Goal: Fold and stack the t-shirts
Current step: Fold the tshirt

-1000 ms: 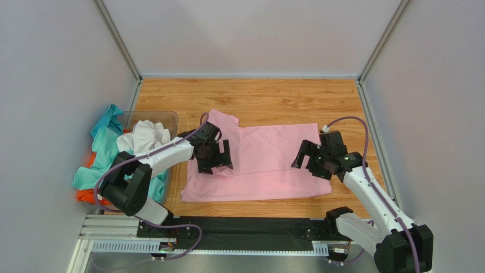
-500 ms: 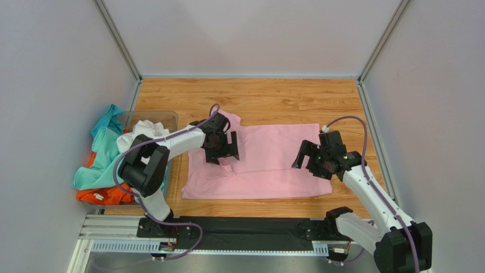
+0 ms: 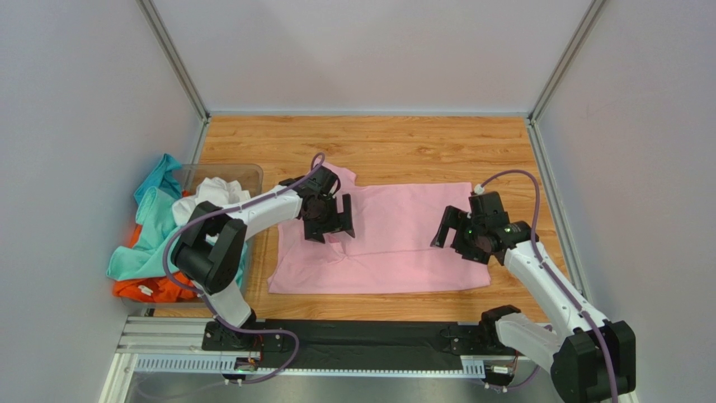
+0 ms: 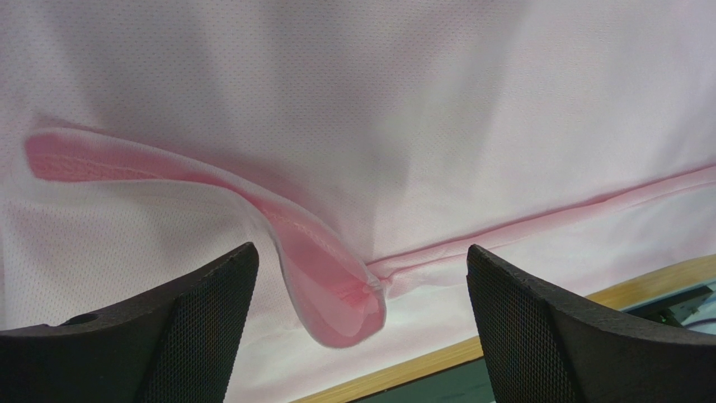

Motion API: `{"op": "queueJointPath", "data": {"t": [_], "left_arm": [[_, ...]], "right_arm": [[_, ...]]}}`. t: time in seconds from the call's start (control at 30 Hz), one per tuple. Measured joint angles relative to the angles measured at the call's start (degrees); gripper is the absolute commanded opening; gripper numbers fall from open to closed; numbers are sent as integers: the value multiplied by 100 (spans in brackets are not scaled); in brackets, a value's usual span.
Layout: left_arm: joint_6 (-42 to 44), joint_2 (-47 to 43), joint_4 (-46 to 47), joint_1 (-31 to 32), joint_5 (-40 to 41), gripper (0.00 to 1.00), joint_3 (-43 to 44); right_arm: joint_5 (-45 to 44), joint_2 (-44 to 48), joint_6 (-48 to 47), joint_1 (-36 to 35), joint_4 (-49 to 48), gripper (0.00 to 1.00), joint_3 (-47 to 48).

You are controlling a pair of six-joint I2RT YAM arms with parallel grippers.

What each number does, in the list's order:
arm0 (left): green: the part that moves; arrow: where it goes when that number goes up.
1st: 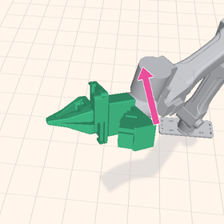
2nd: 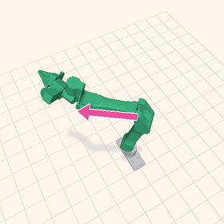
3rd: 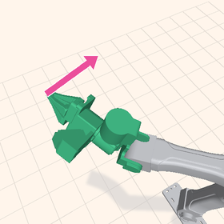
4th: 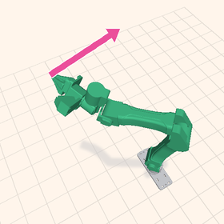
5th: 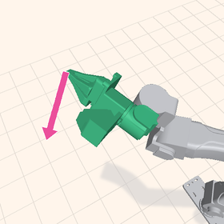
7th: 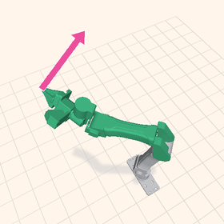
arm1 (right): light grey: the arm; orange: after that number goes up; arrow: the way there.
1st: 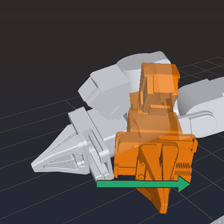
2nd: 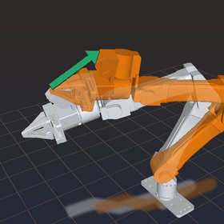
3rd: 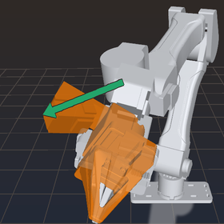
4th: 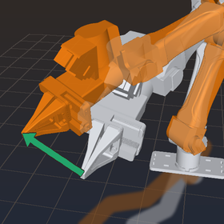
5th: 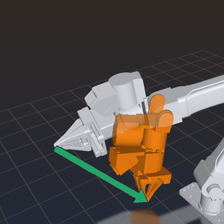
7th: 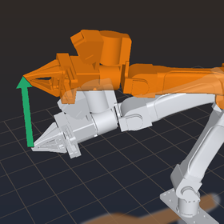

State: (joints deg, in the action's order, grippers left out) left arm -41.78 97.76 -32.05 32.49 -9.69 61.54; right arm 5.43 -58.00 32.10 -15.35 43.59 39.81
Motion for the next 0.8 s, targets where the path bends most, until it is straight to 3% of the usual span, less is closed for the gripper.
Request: {"op": "queueJointPath", "data": {"t": [0.43, 0.63, 0.8], "left_arm": [[15, -1038, -151, 83, -48, 100, -649], [37, -955, -22, 365, -332, 100, -634], [101, -374, 59, 372, -428, 100, -197]], "right_arm": [[24, 48, 0, 0, -103, 100, -17], [22, 48, 0, 0, -111, 100, -17], [11, 48, 0, 0, -114, 100, -17]]}}
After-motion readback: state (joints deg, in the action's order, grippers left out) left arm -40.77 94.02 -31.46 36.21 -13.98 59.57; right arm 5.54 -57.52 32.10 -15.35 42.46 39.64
